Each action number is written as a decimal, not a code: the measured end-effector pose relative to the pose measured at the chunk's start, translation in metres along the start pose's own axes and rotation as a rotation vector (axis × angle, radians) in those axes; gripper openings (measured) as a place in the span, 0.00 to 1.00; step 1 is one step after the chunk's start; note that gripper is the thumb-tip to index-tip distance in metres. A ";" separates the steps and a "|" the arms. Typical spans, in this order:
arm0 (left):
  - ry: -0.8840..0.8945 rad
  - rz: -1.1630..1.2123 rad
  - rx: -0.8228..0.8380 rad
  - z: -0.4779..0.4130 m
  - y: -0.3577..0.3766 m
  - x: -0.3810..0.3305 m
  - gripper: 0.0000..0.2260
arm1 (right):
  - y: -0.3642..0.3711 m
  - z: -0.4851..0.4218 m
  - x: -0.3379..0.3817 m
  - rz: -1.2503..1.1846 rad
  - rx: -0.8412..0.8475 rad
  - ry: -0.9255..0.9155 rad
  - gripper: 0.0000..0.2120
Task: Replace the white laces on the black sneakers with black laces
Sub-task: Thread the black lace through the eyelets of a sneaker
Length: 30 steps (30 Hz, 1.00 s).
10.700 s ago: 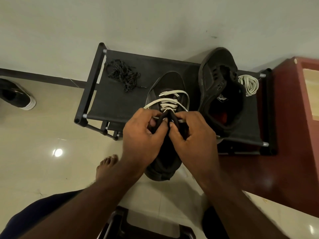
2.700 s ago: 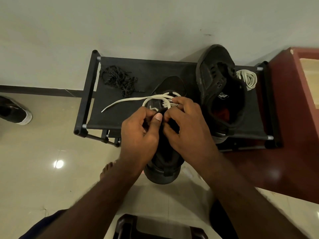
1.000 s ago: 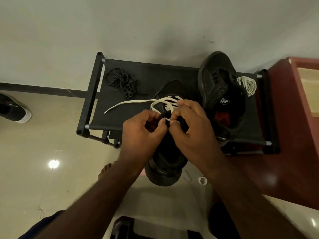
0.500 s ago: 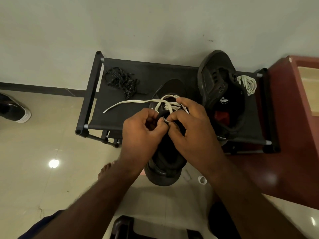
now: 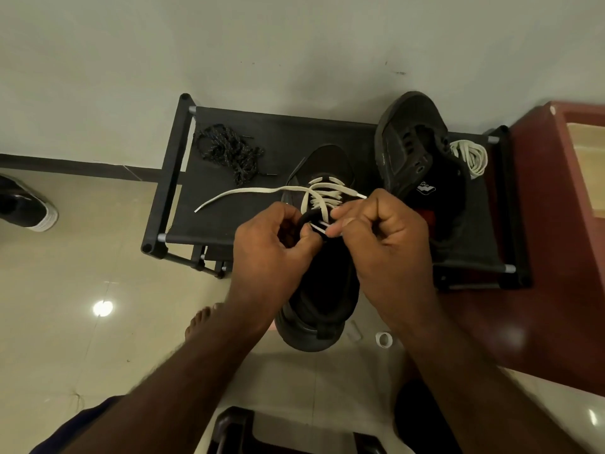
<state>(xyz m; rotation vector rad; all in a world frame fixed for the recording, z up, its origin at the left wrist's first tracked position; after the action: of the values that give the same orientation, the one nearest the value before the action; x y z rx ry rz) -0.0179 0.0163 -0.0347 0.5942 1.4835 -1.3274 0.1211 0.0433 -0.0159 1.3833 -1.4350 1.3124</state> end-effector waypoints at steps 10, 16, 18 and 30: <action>0.068 0.000 0.001 -0.003 0.001 0.004 0.05 | 0.008 0.004 0.004 0.745 0.123 -0.227 0.10; 0.090 -0.007 0.004 -0.002 0.001 0.006 0.03 | 0.012 0.007 0.003 0.937 0.151 -0.203 0.08; 0.092 -0.008 0.001 -0.002 0.002 0.006 0.04 | 0.012 0.005 0.002 0.868 0.153 -0.177 0.08; 0.025 0.020 0.014 -0.005 0.002 0.005 0.02 | -0.008 0.004 0.001 0.214 0.024 -0.022 0.02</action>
<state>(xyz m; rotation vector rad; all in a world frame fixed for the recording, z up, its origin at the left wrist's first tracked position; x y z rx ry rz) -0.0200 0.0199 -0.0404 0.6355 1.4856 -1.3198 0.1292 0.0401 -0.0140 1.2904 -1.6225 1.4564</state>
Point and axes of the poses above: each hand's wrist, its own z-axis away from the middle knuckle, its own y-axis out of the palm, x = y × z, the point moved 1 cm from there along -z, towards the middle knuckle, and after that the axes turned 5 degrees about -y, right-handed, at the moved point
